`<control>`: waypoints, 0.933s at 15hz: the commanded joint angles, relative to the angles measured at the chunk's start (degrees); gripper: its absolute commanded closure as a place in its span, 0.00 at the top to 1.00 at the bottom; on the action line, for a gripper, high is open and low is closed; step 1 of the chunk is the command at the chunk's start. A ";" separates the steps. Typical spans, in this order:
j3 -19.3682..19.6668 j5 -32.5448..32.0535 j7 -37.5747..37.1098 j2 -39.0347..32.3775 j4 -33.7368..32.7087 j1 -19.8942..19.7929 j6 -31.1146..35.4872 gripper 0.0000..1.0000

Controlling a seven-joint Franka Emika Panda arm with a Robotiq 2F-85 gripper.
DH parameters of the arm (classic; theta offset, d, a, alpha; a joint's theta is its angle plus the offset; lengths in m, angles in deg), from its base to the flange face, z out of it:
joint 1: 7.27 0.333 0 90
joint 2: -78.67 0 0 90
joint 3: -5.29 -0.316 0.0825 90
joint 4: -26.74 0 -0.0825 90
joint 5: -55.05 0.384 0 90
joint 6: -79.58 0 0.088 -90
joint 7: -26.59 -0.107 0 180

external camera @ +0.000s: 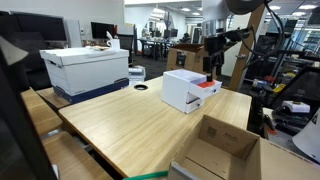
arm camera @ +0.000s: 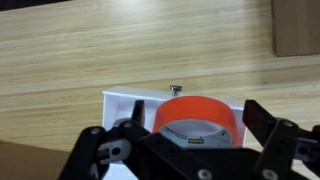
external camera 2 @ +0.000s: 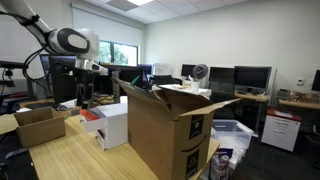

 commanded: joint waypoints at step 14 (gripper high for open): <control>-0.67 -4.97 -8.85 -2.27 1.94 -0.52 4.94 1.00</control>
